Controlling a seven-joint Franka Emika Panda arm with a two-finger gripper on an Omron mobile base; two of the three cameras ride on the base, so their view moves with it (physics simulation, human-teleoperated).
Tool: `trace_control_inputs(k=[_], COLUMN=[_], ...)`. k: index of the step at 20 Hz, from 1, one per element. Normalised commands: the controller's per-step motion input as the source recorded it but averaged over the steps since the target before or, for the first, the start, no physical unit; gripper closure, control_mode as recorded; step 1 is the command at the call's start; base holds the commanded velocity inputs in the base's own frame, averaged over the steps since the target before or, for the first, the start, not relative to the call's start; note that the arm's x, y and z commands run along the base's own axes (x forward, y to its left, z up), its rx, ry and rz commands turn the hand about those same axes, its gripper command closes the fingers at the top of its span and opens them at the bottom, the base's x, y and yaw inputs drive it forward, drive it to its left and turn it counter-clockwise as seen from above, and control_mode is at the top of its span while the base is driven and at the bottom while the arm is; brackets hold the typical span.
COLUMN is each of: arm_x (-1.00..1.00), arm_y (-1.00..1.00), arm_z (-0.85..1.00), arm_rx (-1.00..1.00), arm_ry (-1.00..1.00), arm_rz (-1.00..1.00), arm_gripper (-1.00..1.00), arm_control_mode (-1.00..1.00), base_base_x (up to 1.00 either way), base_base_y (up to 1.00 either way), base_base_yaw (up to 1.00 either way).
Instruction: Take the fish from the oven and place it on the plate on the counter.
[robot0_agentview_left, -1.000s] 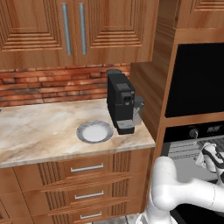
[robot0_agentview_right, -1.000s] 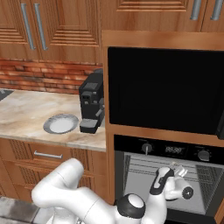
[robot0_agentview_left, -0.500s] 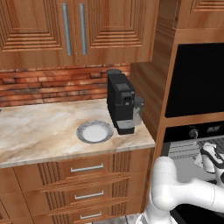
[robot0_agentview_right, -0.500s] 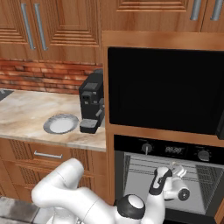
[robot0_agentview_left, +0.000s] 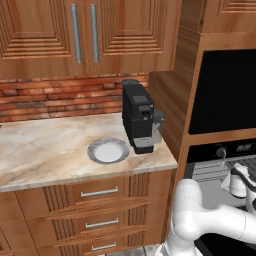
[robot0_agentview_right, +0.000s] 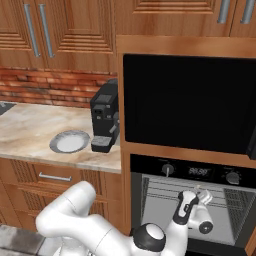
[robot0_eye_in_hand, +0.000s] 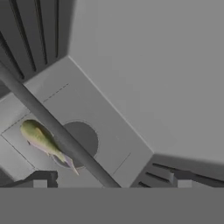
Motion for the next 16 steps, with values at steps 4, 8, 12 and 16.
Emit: trace_control_inputs(k=[4, 8, 12, 16], arm_x=[0.12, 0.20, 0.42, 0.43], arm_y=[0.00, 0.05, 0.16, 0.18], arm_z=[-0.18, -0.13, -0.11, -0.14], arm_rx=[0.00, 0.00, 0.00, 0.00], arm_ry=[-0.10, -0.13, -0.22, -0.17], arm_rz=[0.00, 0.00, 0.00, 0.00], arm_gripper=[-1.00, -1.00, -1.00, -1.00], arm_control_mode=[-1.00, -1.00, -1.00, -1.00], base_base_x=[0.00, 0.00, 0.00, 0.00], base_base_y=[0.00, 0.00, 0.00, 0.00], base_base_yaw=[0.00, 0.00, 0.00, 0.00])
